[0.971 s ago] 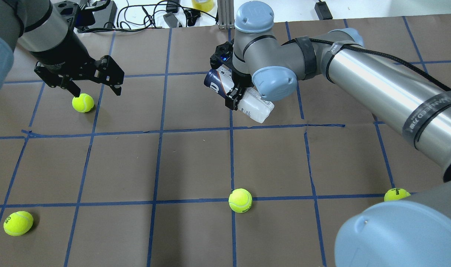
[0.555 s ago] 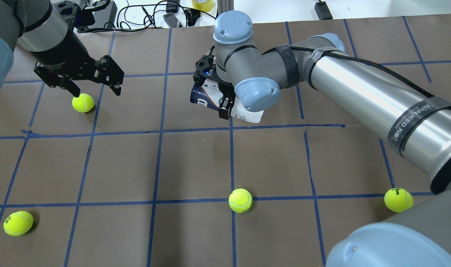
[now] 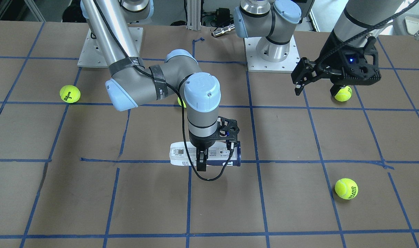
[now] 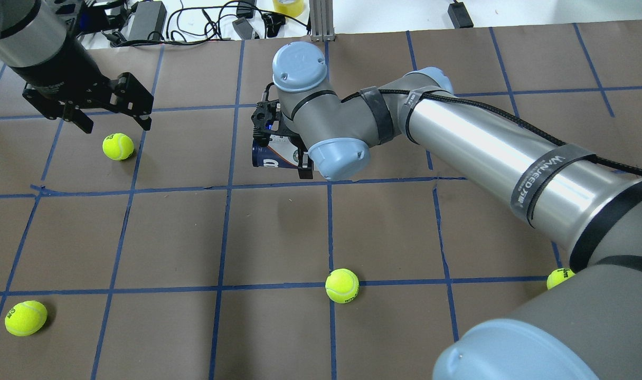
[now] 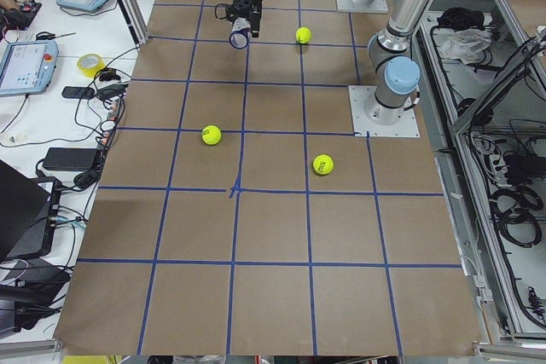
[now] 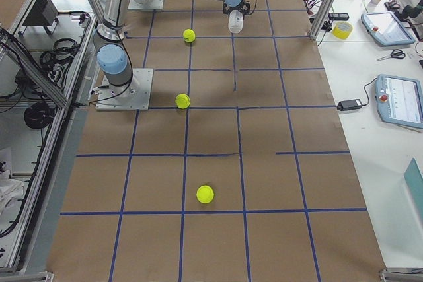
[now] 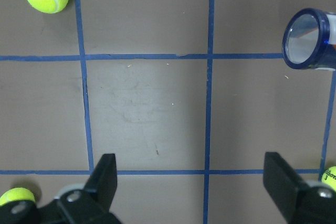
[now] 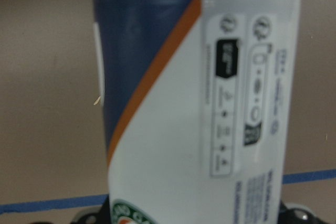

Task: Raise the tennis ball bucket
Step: 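Tilt the held can onto its side while lowering it toward the table, then lay the can flat on the table and open the right gripper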

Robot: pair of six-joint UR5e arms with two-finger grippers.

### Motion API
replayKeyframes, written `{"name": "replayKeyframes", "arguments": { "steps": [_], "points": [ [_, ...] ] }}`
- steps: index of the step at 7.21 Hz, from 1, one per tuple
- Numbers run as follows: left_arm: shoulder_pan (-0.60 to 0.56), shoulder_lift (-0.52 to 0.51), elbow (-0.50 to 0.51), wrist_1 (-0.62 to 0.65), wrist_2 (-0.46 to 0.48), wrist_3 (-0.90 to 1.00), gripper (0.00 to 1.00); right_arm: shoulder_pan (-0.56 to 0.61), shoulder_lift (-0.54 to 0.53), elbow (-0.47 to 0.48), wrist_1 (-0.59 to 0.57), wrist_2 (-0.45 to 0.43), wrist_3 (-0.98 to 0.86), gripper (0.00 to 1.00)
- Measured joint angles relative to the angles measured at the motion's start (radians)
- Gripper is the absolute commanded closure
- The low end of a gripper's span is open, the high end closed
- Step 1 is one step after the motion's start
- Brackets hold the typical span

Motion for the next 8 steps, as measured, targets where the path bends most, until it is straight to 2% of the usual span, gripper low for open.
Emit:
{"name": "replayKeyframes", "arguments": {
  "steps": [2, 8],
  "points": [
    [0.022, 0.000, 0.001, -0.003, 0.000, 0.022, 0.00, 0.007, 0.019, 0.001, -0.029, 0.015, -0.059, 0.15],
    [0.043, 0.001, -0.004, -0.009, -0.003, 0.031, 0.00, 0.033, 0.068, -0.021, -0.067, 0.030, -0.036, 0.15]
  ]
}}
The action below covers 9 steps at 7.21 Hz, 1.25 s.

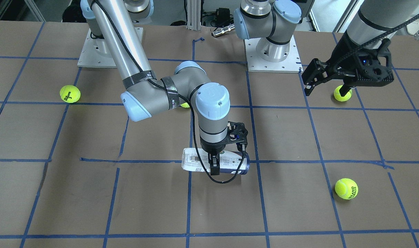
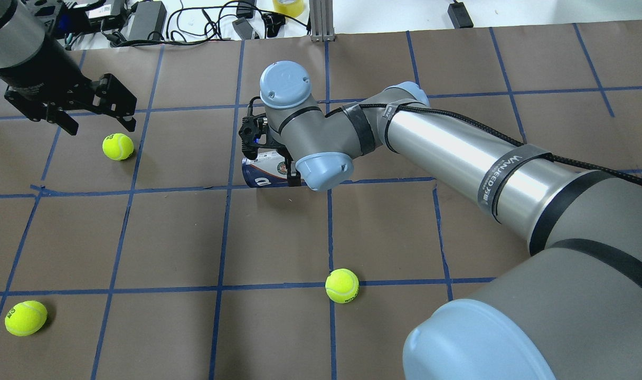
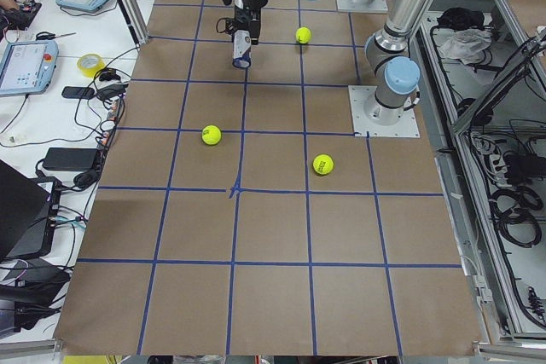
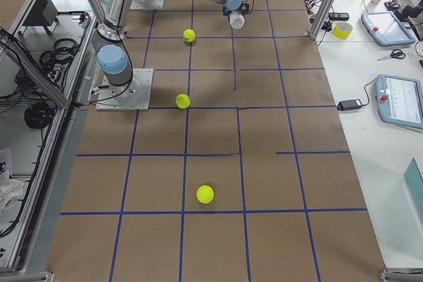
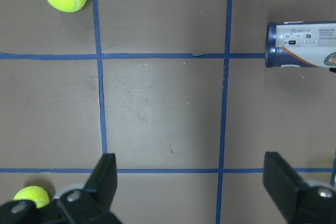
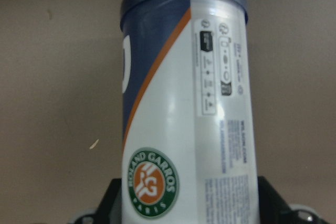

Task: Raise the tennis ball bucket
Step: 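Lay the can flat on the table and open the right gripper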

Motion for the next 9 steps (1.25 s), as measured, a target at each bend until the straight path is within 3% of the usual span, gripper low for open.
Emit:
{"name": "replayKeyframes", "arguments": {
  "steps": [4, 6, 9],
  "points": [
    [-0.002, 0.002, -0.004, 0.000, -0.001, 0.000, 0.00, 0.000, 0.026, -0.002, -0.045, 0.042, 0.018, 0.12],
    [0.007, 0.001, -0.003, 0.000, -0.002, 0.000, 0.00, -0.001, 0.026, -0.002, -0.046, 0.051, 0.018, 0.00],
    [0.007, 0.002, -0.006, 0.000, -0.003, 0.000, 0.00, -0.003, 0.013, -0.003, -0.041, 0.050, 0.024, 0.00]
  ]
}}
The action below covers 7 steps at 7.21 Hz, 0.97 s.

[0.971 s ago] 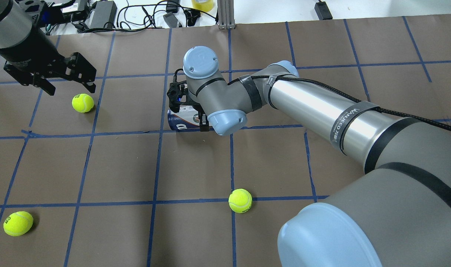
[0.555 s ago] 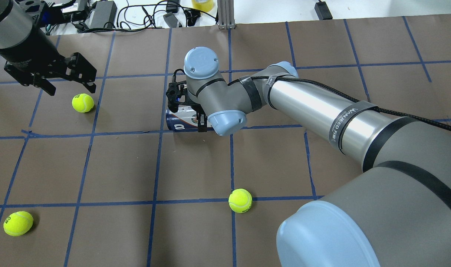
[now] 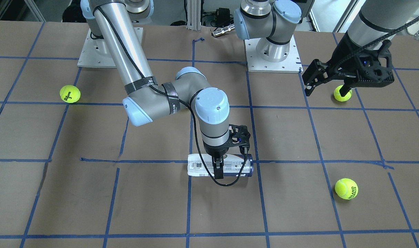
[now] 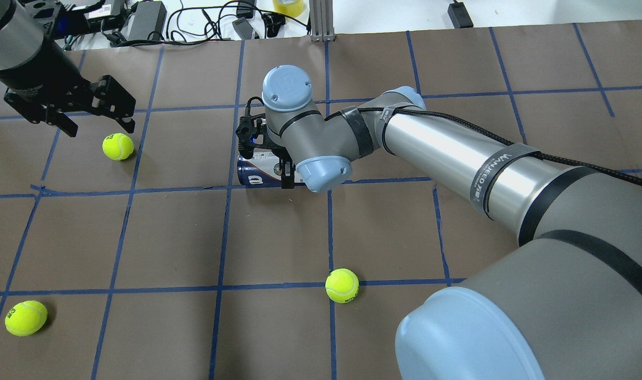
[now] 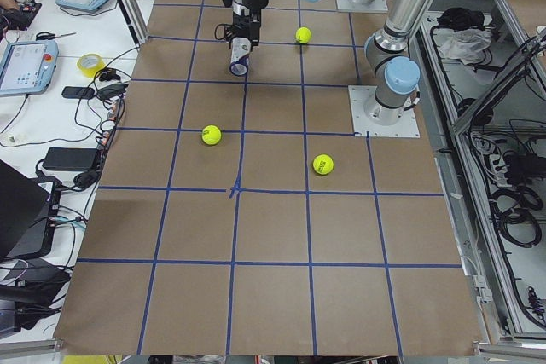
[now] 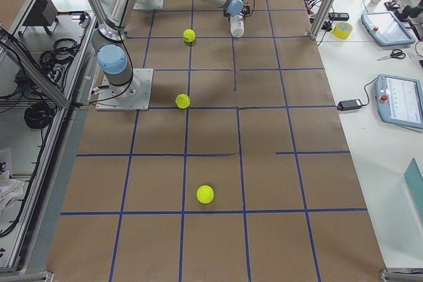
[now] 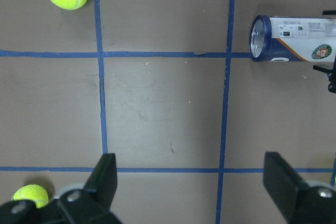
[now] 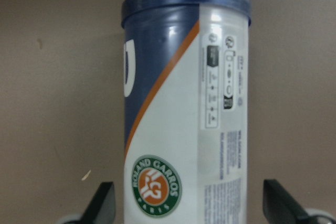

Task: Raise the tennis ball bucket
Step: 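Lay the can flat on the table and open the right gripper, then raise the right gripper away from the can while the left arm starts reaching toward it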

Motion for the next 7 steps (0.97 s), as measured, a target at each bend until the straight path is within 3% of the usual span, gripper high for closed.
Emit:
{"name": "replayKeyframes", "arguments": {
  "steps": [2, 4, 7],
  "points": [
    [0.001, 0.001, -0.002, -0.003, 0.001, 0.000, 0.00, -0.031, -0.058, -0.002, 0.052, 0.014, 0.015, 0.00],
    [0.002, 0.002, -0.003, -0.010, -0.011, 0.001, 0.00, -0.116, -0.143, -0.003, 0.138, 0.083, 0.051, 0.00],
    [0.025, -0.009, -0.012, -0.016, -0.092, 0.026, 0.00, -0.227, -0.324, 0.010, 0.339, 0.124, 0.143, 0.00]
  ]
}}
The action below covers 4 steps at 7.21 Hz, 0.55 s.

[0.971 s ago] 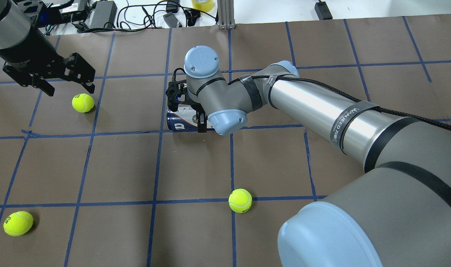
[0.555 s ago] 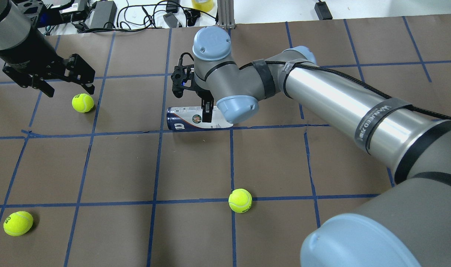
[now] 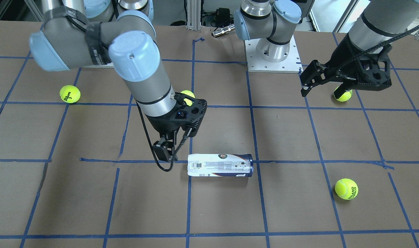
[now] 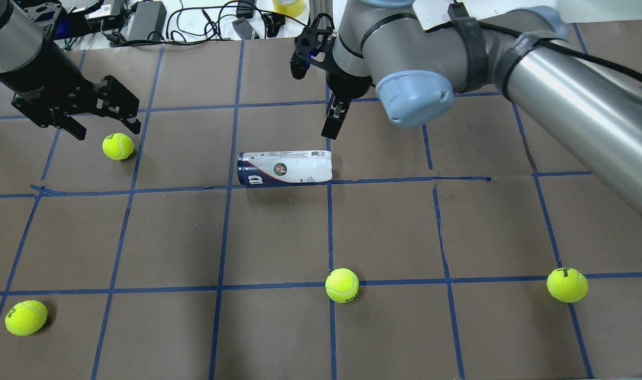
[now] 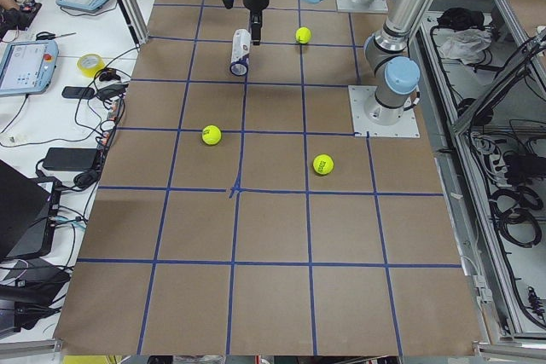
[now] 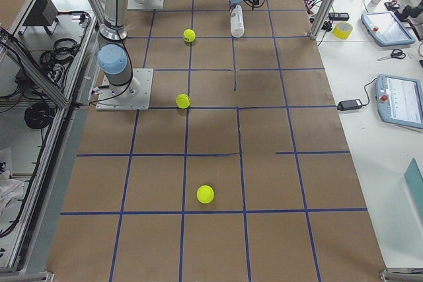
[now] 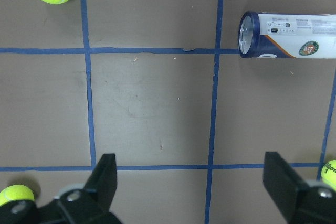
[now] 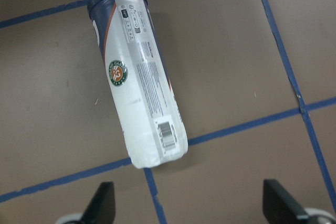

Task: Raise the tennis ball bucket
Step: 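Raise the right gripper away from the can while the left arm starts reaching toward it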

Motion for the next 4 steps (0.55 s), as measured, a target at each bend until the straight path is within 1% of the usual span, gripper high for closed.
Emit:
{"name": "replayKeyframes", "arguments": {
  "steps": [1, 3, 4],
  "points": [
    [0.007, -0.016, -0.027, 0.024, -0.041, 0.010, 0.00, -0.051, -0.057, 0.002, 0.083, 0.001, 0.029, 0.00],
    [0.013, -0.062, -0.131, 0.159, -0.136, 0.014, 0.00, -0.140, -0.175, 0.004, 0.249, -0.011, 0.076, 0.00],
    [0.013, -0.088, -0.177, 0.234, -0.212, 0.018, 0.00, -0.160, -0.218, 0.004, 0.296, -0.037, 0.094, 0.00]
  ]
}}
